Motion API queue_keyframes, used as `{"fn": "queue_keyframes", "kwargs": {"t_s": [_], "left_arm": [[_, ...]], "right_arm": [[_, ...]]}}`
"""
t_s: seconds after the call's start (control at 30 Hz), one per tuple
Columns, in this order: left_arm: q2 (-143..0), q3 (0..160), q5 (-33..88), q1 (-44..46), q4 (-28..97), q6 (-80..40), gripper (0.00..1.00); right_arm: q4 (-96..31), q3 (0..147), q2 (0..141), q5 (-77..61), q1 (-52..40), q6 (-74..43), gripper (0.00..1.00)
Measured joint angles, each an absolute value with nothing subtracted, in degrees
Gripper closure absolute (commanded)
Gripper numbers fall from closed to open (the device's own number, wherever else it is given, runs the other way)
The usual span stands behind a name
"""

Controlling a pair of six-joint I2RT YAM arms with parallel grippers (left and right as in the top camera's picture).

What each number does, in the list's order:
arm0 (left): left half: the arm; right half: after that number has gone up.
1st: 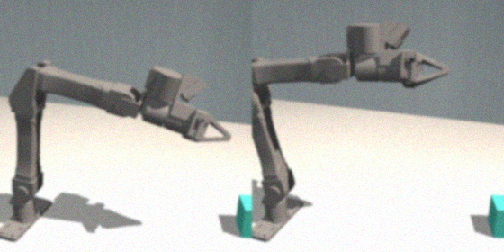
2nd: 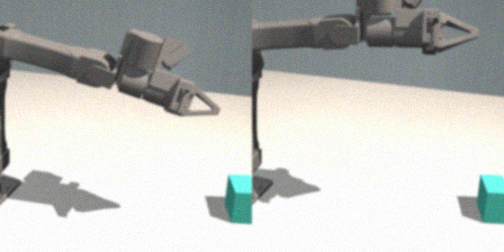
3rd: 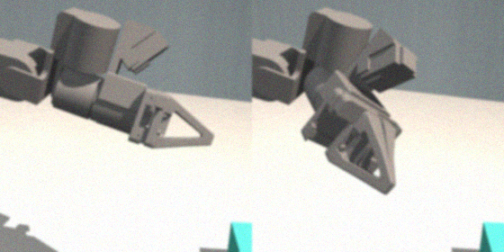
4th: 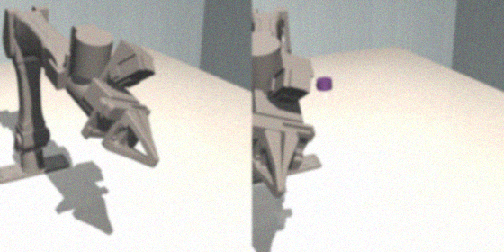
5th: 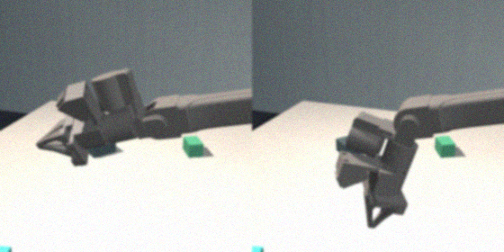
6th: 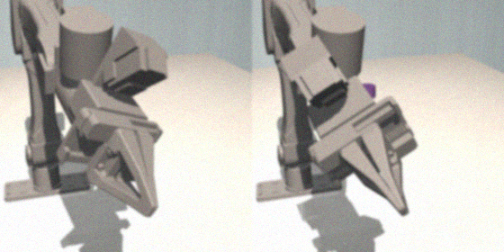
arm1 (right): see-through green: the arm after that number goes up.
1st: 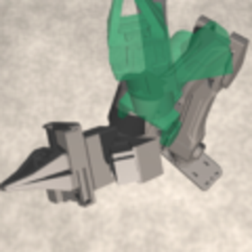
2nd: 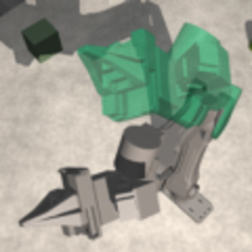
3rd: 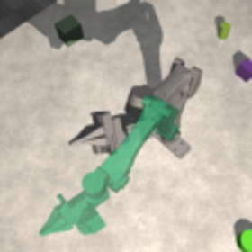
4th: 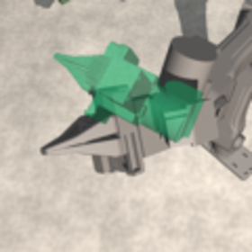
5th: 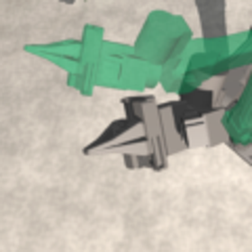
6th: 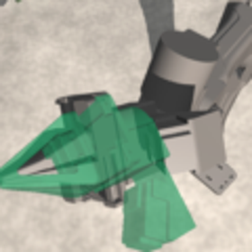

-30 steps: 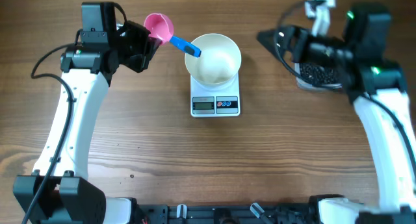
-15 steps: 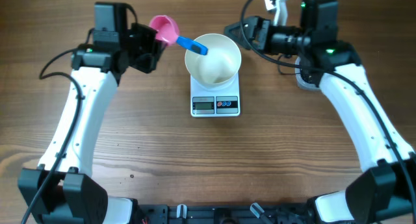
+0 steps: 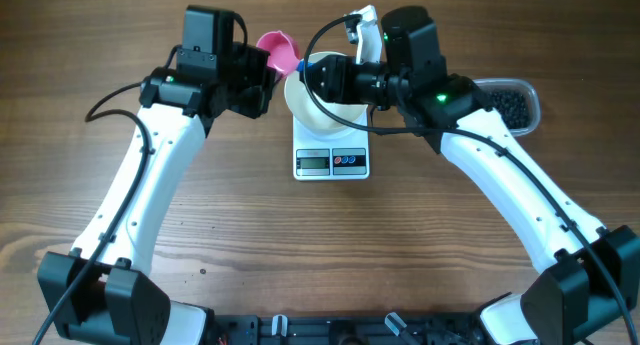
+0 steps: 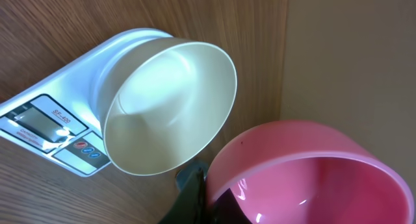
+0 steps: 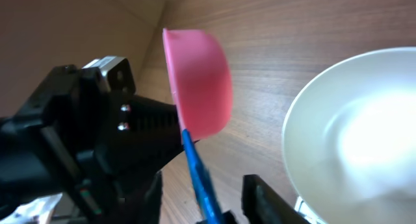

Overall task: Scoop item into bowl and weigh 150g on scale
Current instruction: 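Grasp the scoop's blue handle with the right gripper, taking it from the left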

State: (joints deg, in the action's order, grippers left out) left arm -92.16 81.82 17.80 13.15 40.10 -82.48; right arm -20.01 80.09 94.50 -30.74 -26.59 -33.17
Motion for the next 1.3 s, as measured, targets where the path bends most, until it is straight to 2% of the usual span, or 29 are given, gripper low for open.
{"fn": "queue_keyframes", "kwargs": {"t_s": [0.17, 0.47, 0.6, 0.73, 0.8, 0.83, 0.93, 0.97, 1.07, 1.3], "left_arm": [[-92.2, 81.8, 17.8, 13.1, 40.1, -82.7, 0.96], [-92.2, 81.8, 17.8, 13.1, 40.2, -83.4, 0.96], [-92.2, 81.8, 17.8, 13.1, 40.2, -83.9, 0.92], [-92.3, 81.8, 17.8, 13.1, 40.2, -84.4, 0.84], [-92.3, 81.8, 17.8, 13.1, 40.2, -84.5, 0.71], [-92.3, 81.8, 17.8, 13.1, 40.2, -84.5, 0.6], [-92.3, 81.8, 17.8, 13.1, 40.2, -84.6, 0.35], [-92.3, 81.8, 17.8, 13.1, 40.2, -84.5, 0.31], [-92.3, 81.8, 17.8, 13.1, 40.2, -84.9, 0.24], [-92.3, 81.8, 17.8, 12.8, 38.3, -81.2, 0.2]], "right_arm": [[-19.5, 80.1, 94.5, -29.4, -26.6, -33.2, 0.66], [-18.4, 80.1, 94.5, -28.8, -26.6, -33.2, 0.76], [-18.6, 80.1, 94.5, -28.7, -26.5, -33.3, 0.82], [-18.6, 80.1, 94.5, -28.7, -26.5, -33.3, 0.88], [-18.6, 80.1, 94.5, -28.6, -26.5, -33.4, 0.9], [-18.6, 80.1, 94.5, -28.6, -26.5, -33.4, 0.91], [-18.7, 80.1, 94.5, -28.4, -26.5, -33.4, 0.94], [-18.7, 80.1, 94.5, -28.4, -26.5, -33.4, 0.95], [-18.5, 80.1, 94.5, -28.4, -26.3, -33.3, 0.96], [-18.5, 80.1, 94.5, -29.3, -21.4, -33.4, 0.96]]}}
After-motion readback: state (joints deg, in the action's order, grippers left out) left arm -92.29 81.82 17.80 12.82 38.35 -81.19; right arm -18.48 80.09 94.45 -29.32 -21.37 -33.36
